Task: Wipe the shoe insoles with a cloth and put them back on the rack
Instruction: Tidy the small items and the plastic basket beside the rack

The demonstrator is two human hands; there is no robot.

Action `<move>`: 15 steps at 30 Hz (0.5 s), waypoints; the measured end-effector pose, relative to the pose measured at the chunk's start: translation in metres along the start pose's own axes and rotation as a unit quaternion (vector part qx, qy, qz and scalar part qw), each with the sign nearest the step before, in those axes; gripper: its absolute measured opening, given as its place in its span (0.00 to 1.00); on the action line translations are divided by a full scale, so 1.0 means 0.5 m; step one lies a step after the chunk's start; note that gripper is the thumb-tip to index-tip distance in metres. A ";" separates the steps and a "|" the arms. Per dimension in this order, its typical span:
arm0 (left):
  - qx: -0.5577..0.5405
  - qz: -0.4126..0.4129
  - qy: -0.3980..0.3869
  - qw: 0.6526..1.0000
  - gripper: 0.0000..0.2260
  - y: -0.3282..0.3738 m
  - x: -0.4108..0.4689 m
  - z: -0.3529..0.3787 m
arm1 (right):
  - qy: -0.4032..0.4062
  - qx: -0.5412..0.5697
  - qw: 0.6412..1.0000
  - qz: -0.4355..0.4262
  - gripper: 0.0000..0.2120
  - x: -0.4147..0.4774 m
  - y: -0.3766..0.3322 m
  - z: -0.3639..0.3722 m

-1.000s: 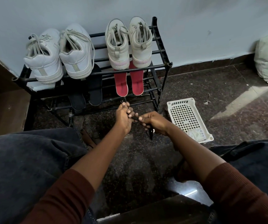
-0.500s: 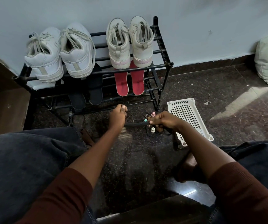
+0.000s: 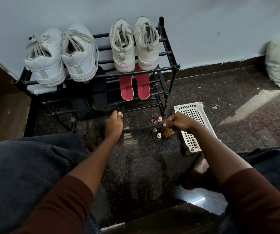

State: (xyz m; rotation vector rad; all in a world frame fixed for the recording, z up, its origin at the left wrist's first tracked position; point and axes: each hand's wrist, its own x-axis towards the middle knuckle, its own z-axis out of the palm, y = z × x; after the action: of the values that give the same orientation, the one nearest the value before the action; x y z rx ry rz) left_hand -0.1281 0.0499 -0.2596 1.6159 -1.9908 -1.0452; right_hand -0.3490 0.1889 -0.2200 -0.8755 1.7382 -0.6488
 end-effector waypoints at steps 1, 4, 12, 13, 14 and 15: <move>-0.001 -0.001 -0.003 1.000 0.16 -0.002 0.000 0.000 | 0.024 -0.037 0.999 -0.007 0.05 0.001 -0.005 -0.003; -0.015 -0.019 -0.019 1.000 0.17 -0.002 -0.004 -0.002 | 0.102 -0.193 0.975 -0.048 0.07 0.005 -0.024 -0.009; -0.147 -0.039 -0.088 0.984 0.11 0.014 -0.009 0.022 | 0.109 -0.347 0.925 -0.114 0.08 -0.003 -0.089 0.007; -0.171 -0.031 -0.094 0.980 0.11 0.029 -0.015 0.024 | 0.095 -0.358 0.922 -0.118 0.07 -0.007 -0.102 0.012; -0.195 -0.025 -0.103 0.975 0.13 0.042 -0.018 0.028 | 0.076 -0.365 0.920 -0.121 0.07 -0.010 -0.114 0.018; -0.217 -0.018 -0.114 0.969 0.13 0.056 -0.023 0.032 | 0.055 -0.370 0.919 -0.124 0.08 -0.014 -0.126 0.023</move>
State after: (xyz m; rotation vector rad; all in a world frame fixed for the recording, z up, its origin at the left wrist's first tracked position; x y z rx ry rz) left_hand -0.1545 0.0678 -0.2476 1.3471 -1.7048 -1.6109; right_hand -0.3209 0.1575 -0.1715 -1.6240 2.0201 -0.1744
